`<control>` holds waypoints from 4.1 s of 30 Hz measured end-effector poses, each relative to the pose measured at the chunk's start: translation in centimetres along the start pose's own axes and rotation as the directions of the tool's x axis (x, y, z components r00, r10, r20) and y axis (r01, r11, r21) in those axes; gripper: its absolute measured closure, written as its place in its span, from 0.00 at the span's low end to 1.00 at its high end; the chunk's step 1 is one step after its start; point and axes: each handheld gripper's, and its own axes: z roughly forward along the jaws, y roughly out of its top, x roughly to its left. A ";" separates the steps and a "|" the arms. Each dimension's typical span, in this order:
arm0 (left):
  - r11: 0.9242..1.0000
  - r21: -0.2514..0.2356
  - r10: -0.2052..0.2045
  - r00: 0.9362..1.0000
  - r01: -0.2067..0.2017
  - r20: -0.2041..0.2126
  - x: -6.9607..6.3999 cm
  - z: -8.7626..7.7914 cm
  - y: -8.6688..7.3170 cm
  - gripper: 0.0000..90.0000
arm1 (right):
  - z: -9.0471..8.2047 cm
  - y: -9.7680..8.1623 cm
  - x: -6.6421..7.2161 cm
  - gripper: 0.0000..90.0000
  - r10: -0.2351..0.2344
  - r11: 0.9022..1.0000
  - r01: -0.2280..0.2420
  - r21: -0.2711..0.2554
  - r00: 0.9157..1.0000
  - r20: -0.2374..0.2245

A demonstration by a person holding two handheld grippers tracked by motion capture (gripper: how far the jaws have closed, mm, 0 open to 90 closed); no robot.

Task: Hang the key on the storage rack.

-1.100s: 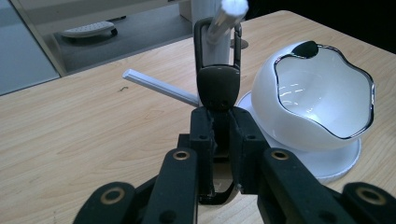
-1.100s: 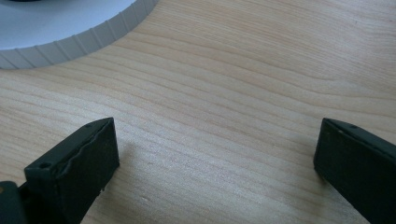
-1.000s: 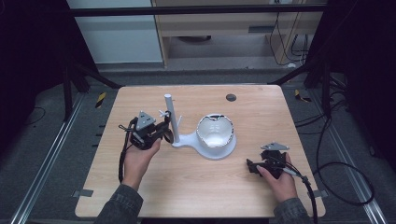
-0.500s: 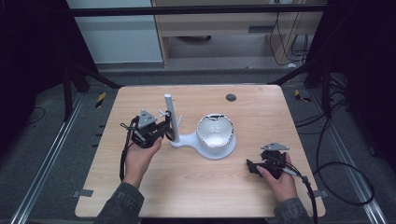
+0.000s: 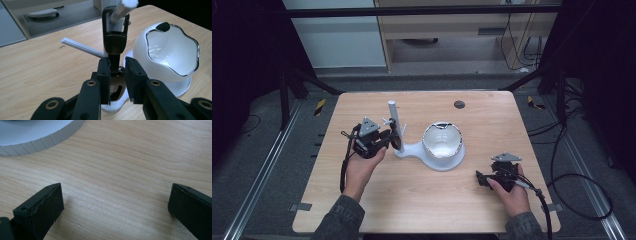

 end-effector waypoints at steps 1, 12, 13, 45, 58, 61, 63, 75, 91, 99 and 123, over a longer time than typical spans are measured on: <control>1.000 0.000 0.002 1.000 -0.002 0.000 0.0 -0.1 0.0 0.81 | 0.0 0.0 0.0 0.01 0.000 1.000 0.000 0.000 1.000 0.000; 1.000 0.001 0.011 1.000 -0.011 -0.013 0.3 -0.6 -0.1 0.69 | 0.0 0.0 0.0 0.01 0.000 1.000 0.000 0.000 1.000 0.000; 1.000 -0.001 0.013 1.000 -0.013 -0.014 0.3 -0.6 -0.1 0.68 | 0.0 0.0 0.0 0.01 0.000 1.000 0.000 0.000 1.000 0.000; 0.998 -0.065 0.016 0.998 -0.012 0.066 -0.5 -2.7 -1.8 0.06 | 0.0 0.0 0.0 0.01 0.003 1.000 -0.003 0.000 1.000 0.001; 0.997 -0.061 0.052 0.997 -0.048 0.060 -0.3 -4.1 -4.2 0.06 | 0.0 0.0 0.1 0.01 0.004 1.000 -0.004 0.000 1.000 0.003; 0.997 -0.044 0.059 0.997 -0.056 0.058 -0.2 -4.3 -4.8 0.06 | 0.0 0.0 0.1 0.01 0.004 1.000 -0.004 0.000 1.000 0.003; 0.997 -0.035 0.066 0.996 -0.064 0.053 -0.1 -4.4 -5.2 0.06 | 0.0 0.0 0.1 0.01 0.004 1.000 -0.004 0.000 1.000 0.003; 0.997 0.006 0.077 0.997 -0.077 0.027 0.7 -4.2 -7.1 0.06 | 0.0 0.0 0.1 0.01 0.004 1.000 -0.004 0.000 1.000 0.003; 0.980 0.151 0.123 0.991 -0.129 0.051 1.3 -2.9 -9.8 0.05 | 0.0 0.0 0.1 0.01 0.004 1.000 -0.004 0.000 1.000 0.003; 0.965 0.235 0.109 0.994 -0.114 0.031 1.6 -2.3 -11.0 0.06 | 0.0 0.0 0.1 0.01 0.004 1.000 -0.004 0.000 1.000 0.003; 0.962 0.273 -0.008 0.998 0.026 -0.066 5.5 -0.8 -13.9 0.06 | 0.0 0.0 0.1 0.01 0.004 1.000 -0.004 0.000 1.000 0.003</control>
